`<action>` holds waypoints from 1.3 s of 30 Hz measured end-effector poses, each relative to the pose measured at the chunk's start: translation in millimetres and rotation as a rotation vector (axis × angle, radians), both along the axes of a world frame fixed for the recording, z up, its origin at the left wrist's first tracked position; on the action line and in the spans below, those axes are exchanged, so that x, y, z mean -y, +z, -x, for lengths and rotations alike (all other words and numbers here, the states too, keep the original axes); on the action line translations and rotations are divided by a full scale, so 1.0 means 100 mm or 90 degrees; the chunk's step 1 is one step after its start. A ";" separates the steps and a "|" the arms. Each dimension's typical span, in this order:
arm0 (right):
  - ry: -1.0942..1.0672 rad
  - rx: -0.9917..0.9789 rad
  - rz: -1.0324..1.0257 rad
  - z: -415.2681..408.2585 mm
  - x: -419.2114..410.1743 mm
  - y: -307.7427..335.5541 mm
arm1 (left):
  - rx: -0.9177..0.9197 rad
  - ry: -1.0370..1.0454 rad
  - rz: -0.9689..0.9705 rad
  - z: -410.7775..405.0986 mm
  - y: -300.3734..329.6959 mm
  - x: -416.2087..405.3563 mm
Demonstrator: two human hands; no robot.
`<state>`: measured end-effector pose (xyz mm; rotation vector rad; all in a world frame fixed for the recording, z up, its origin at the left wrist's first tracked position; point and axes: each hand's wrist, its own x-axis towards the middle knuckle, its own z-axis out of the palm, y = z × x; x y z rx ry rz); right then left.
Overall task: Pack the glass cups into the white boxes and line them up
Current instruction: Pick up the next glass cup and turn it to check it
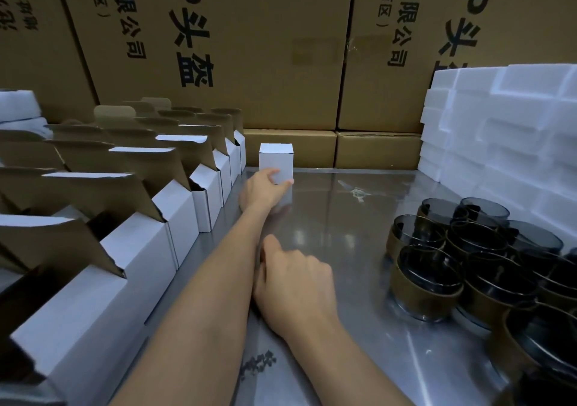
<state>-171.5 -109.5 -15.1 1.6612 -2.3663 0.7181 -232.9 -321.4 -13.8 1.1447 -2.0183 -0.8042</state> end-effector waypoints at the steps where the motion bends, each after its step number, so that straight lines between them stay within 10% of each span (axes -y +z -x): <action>1: 0.001 0.000 -0.001 0.00 0.00 0.00 | 0.010 -0.005 0.004 0.00 0.00 0.01; 9: 0.007 -0.003 0.003 0.01 0.00 0.00 | 0.032 -0.016 0.008 0.00 -0.01 -0.03; 21: -0.078 -0.015 0.019 -0.05 -0.20 0.09 | -0.377 -0.026 -0.107 -0.61 0.04 -1.14; 39: -0.331 0.035 0.036 -0.15 -1.35 0.15 | -0.150 -0.166 -0.027 -1.86 0.02 -2.80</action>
